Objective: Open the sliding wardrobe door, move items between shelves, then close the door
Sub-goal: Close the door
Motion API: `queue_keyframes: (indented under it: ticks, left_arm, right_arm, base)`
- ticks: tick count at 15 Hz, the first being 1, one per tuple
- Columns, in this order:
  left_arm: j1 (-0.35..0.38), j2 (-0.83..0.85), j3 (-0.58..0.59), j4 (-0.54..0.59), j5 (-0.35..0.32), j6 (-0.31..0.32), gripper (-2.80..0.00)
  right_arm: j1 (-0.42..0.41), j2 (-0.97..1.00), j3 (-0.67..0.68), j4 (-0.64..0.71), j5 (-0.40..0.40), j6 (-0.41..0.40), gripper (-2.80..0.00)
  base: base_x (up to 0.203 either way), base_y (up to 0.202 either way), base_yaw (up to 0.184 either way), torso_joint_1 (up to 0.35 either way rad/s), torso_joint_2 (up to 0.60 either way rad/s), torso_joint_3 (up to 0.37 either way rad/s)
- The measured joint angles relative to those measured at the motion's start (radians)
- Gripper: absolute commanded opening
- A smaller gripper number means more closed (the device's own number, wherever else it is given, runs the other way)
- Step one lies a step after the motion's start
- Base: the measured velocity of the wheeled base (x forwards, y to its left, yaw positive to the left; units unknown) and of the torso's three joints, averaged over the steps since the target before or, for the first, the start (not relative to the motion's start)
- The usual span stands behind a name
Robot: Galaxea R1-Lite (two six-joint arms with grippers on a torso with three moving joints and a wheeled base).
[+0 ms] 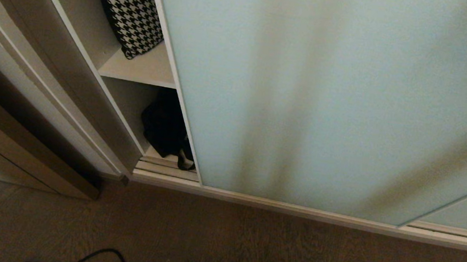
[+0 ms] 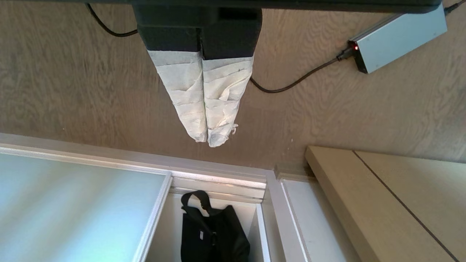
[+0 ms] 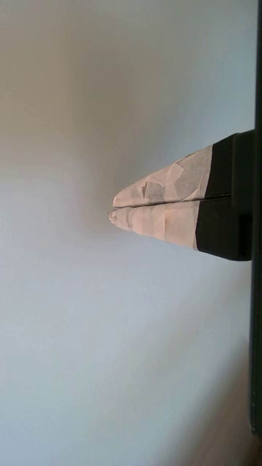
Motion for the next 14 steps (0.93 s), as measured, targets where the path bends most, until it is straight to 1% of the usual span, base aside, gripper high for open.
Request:
queue_keyframes:
  ticks: [3,6,8,9,11,13,14]
  left_arm:
    - [0.000,0.000,0.000,0.000,0.000,0.000,-2.80]
    - [0.000,0.000,0.000,0.000,-0.001,0.000,-2.80]
    - [0.000,0.000,0.000,0.000,0.000,0.000,-2.80]
    - [0.000,0.000,0.000,0.000,0.000,0.000,-2.80]
    - [0.000,0.000,0.000,0.000,0.000,0.000,-2.80]
    - [0.000,0.000,0.000,0.000,0.000,0.000,-2.80]
    - [0.000,0.000,0.000,0.000,0.000,0.000,-2.80]
  right_arm:
    - [-0.371,-0.043,0.014,0.001,0.013,0.041,-2.80]
    - [-0.758,-0.046,0.028,-0.031,0.019,0.086,-2.80]
    - [-0.947,-0.023,0.033,-0.063,0.025,0.114,-2.80]
    - [-1.029,-0.002,0.021,-0.073,0.031,0.143,-2.80]
    - [-1.159,0.049,-0.028,-0.083,0.075,0.200,-2.80]
    - [-1.240,0.104,-0.084,-0.084,0.142,0.222,-2.80]
    - [-1.264,0.134,-0.110,-0.085,0.181,0.224,-2.80]
  base:
    - [0.000,0.000,0.000,0.000,0.00,0.000]
    - [0.000,0.000,0.000,0.000,0.00,0.000]
    - [0.000,0.000,0.000,0.000,0.00,0.000]
    - [0.000,0.000,0.000,0.000,0.00,0.000]
    - [0.000,0.000,0.000,0.000,0.00,0.000]
    - [0.000,0.000,0.000,0.000,0.00,0.000]
    - [0.000,0.000,0.000,0.000,0.00,0.000]
